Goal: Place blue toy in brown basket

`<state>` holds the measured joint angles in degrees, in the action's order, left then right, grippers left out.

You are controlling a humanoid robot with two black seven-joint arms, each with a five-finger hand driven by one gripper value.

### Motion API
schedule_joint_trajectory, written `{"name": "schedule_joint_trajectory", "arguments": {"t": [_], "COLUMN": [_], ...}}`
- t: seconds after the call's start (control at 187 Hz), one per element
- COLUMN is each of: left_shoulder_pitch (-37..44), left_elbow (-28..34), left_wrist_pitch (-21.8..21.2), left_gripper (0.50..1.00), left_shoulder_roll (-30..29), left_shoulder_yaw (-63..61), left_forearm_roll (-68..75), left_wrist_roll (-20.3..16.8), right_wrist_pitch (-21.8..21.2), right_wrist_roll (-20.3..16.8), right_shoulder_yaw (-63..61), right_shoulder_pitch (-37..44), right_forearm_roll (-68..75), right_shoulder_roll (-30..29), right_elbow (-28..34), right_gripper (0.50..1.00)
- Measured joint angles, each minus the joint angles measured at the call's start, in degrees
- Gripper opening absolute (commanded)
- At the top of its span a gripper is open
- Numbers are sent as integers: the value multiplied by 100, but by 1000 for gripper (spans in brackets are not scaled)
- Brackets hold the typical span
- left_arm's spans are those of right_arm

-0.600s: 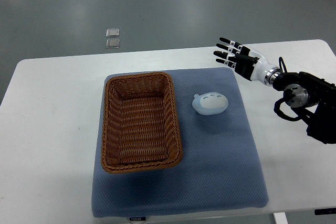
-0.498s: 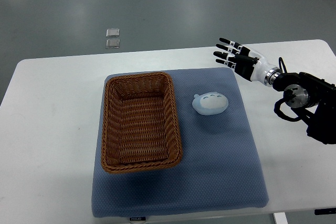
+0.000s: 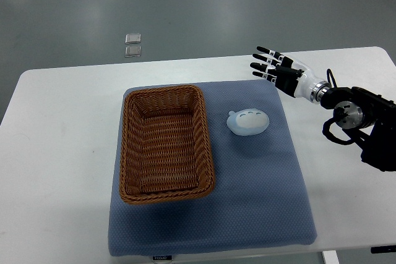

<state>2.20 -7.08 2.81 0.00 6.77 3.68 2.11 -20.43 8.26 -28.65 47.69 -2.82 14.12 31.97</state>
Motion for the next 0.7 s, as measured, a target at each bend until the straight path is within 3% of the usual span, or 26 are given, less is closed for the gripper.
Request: {"name": "schedule_joint_trajectory", "arguments": {"t": [0.332, 0.536, 0.702], "left_shoulder_pitch": [1, 0, -1], "left_elbow": [-15, 0, -2], "left_wrist_pitch": [1, 1, 1], "left_gripper": [1000, 1000, 1000], "left_shoulder_roll": [0, 0, 0], "left_shoulder_yaw": [-10, -17, -18], "left_forearm_roll": [0, 0, 0], "left_wrist_roll": [0, 0, 0], "right_wrist_pitch": [-261, -821, -1354], "right_wrist_roll": [268, 329, 828], "right_shoulder_yaw": [68, 105, 86], "right_shoulder_pitch": [62, 55, 59], "right_forearm_roll": [-60, -534, -1713], "right_shoulder_roll": [198, 389, 562], "right_elbow": [15, 16, 11], "right_gripper": [913, 913, 911]}}
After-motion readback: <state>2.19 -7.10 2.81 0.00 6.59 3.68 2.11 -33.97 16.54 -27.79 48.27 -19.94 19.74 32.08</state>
